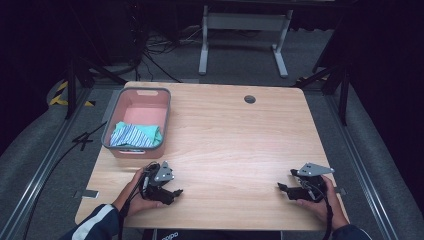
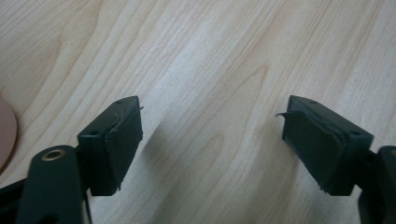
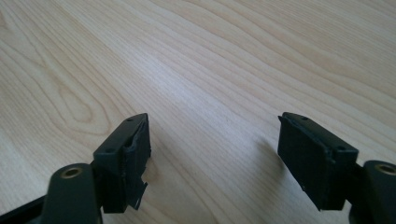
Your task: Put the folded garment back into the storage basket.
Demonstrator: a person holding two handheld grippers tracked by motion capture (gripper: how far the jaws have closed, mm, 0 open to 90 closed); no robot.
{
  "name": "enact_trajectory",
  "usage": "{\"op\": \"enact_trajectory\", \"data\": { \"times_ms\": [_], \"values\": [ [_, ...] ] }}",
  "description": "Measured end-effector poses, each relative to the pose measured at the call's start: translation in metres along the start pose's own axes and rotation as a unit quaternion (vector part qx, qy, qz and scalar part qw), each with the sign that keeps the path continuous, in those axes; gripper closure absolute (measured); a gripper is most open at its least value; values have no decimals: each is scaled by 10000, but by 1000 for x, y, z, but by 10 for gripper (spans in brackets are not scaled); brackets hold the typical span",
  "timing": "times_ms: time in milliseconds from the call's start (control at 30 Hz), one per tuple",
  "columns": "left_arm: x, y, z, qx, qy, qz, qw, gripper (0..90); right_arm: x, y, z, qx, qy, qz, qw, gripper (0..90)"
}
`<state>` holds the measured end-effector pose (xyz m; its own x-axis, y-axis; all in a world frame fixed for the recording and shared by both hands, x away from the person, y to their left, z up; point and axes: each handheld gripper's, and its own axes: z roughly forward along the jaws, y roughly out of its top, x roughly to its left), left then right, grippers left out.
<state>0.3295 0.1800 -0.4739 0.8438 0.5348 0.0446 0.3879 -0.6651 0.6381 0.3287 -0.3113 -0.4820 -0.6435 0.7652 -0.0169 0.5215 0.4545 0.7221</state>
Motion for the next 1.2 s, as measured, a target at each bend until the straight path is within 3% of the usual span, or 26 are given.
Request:
{"op": "enact_trajectory", "data": {
  "times_ms": [100,133,200,1200],
  "values": [
    [2,-5,0,-93,-62,-228,9997,178,-2,-7,-1,-155,-4,150,9998,217],
    [3,-9,2,-243,-86,-355,9990,151,-3,-8,-2,-131,-26,175,9998,198],
    [4,-11,2,-323,-84,-329,9989,141,-3,-8,-1,-124,-43,180,9998,193],
    [5,-10,4,-295,-105,-327,9990,115,-3,-7,-1,-121,-68,217,9997,185]
  ]
}}
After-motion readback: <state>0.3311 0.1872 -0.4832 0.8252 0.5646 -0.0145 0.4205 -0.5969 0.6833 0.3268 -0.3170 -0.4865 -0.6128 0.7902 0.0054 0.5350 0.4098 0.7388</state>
